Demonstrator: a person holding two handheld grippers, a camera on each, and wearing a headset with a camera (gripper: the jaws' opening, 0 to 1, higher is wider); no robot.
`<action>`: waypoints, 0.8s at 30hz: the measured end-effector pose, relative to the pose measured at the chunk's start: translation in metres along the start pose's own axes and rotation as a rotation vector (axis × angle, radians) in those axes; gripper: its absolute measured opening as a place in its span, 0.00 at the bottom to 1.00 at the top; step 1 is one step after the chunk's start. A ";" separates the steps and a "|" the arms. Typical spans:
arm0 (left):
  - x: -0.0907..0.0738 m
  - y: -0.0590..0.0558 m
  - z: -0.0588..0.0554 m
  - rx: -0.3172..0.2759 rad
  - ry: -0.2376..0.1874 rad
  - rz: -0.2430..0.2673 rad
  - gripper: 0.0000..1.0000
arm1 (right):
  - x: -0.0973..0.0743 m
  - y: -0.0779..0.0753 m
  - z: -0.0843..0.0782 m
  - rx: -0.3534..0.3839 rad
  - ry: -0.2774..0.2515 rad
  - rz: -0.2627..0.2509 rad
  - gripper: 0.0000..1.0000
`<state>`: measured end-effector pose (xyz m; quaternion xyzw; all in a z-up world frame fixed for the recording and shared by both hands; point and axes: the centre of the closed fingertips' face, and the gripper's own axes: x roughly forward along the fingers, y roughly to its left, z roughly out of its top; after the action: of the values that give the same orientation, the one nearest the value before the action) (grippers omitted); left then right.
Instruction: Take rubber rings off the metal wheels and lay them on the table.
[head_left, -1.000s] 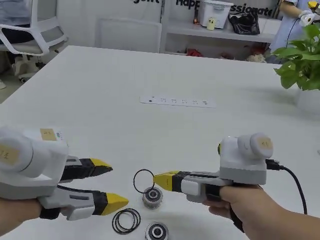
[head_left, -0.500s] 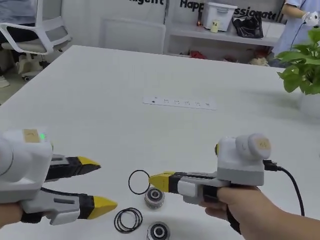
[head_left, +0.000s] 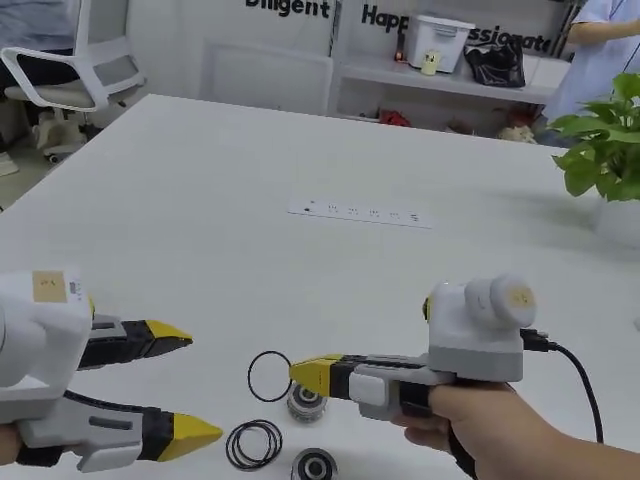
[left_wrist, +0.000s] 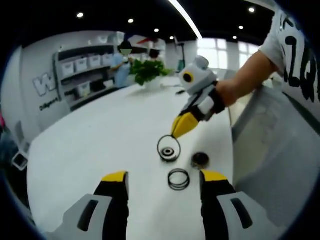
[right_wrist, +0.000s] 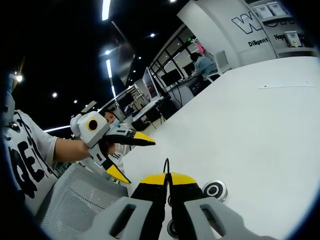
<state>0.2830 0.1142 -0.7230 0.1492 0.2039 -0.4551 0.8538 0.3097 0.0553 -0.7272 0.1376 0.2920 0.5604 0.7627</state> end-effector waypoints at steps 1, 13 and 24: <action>-0.001 0.000 0.000 0.001 0.000 0.000 0.58 | 0.000 0.000 -0.001 0.000 0.004 0.000 0.00; -0.006 -0.001 -0.007 -0.007 0.001 0.005 0.60 | 0.006 0.004 -0.014 0.013 0.049 0.010 0.00; -0.009 0.000 -0.011 -0.025 -0.009 0.014 0.60 | 0.010 0.001 -0.025 0.028 0.082 0.005 0.00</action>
<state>0.2756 0.1254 -0.7279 0.1381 0.2048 -0.4473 0.8596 0.2956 0.0618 -0.7491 0.1259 0.3305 0.5634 0.7467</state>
